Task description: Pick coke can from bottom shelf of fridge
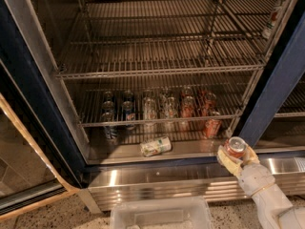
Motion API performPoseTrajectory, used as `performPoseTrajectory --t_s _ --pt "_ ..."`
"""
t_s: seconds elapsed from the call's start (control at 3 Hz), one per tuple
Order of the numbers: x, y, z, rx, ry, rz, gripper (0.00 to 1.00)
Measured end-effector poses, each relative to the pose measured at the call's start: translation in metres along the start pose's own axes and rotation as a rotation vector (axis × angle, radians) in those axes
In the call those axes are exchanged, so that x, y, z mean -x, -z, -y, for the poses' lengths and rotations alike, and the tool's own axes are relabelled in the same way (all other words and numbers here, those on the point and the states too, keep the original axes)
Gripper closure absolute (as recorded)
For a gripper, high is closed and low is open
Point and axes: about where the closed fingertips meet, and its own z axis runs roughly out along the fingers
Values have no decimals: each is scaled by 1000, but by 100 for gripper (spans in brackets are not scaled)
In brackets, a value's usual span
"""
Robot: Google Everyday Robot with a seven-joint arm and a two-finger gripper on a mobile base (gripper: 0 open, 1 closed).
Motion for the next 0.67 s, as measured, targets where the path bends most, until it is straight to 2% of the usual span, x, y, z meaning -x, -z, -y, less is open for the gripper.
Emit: performPoseTrajectory --t_s 0.33,0.67 --pt "24 4 7 0 -6 48 100" --pt "25 4 7 1 -6 48 100"
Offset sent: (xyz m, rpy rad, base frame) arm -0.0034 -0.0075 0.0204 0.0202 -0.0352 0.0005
